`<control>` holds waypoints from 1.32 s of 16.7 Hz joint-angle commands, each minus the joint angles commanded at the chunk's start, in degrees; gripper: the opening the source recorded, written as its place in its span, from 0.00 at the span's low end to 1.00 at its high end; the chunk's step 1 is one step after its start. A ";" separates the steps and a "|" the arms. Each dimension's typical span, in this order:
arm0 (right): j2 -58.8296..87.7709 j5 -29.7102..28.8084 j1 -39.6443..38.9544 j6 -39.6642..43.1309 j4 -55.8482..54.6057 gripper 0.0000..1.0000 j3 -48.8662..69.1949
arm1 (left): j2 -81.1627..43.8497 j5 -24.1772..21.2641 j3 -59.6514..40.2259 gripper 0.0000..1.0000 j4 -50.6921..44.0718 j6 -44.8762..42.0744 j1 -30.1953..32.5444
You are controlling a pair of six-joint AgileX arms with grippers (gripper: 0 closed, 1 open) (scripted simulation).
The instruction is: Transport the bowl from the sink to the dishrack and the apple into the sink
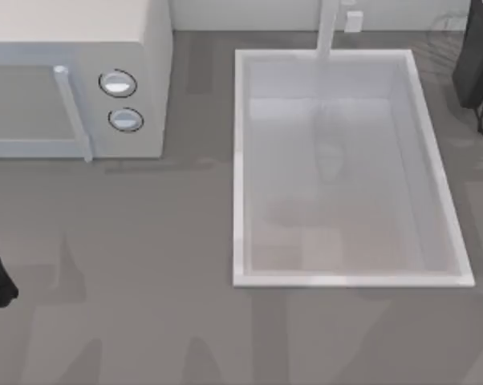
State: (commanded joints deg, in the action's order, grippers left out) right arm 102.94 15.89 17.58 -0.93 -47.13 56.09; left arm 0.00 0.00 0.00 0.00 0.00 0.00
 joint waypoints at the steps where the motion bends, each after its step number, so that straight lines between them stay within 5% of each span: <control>1: 0.02 -0.01 -0.01 0.00 -0.03 0.00 -0.02 | 0.00 0.00 0.00 1.00 0.00 0.00 0.00; 4: 0.02 -0.01 -0.01 0.00 -0.03 0.00 -0.02 | 0.00 0.00 0.00 1.00 0.00 0.00 0.00; 17: 0.02 -0.01 -0.01 0.00 -0.03 0.98 -0.02 | 0.00 0.00 0.00 1.00 0.00 0.00 0.00; 22: 0.02 -0.01 -0.01 0.00 -0.03 1.00 -0.02 | 0.00 0.00 0.00 1.00 0.00 0.00 0.00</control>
State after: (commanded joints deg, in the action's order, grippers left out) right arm 102.96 15.88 17.58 -0.93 -47.16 56.07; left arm 0.00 0.00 0.00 0.00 0.00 0.00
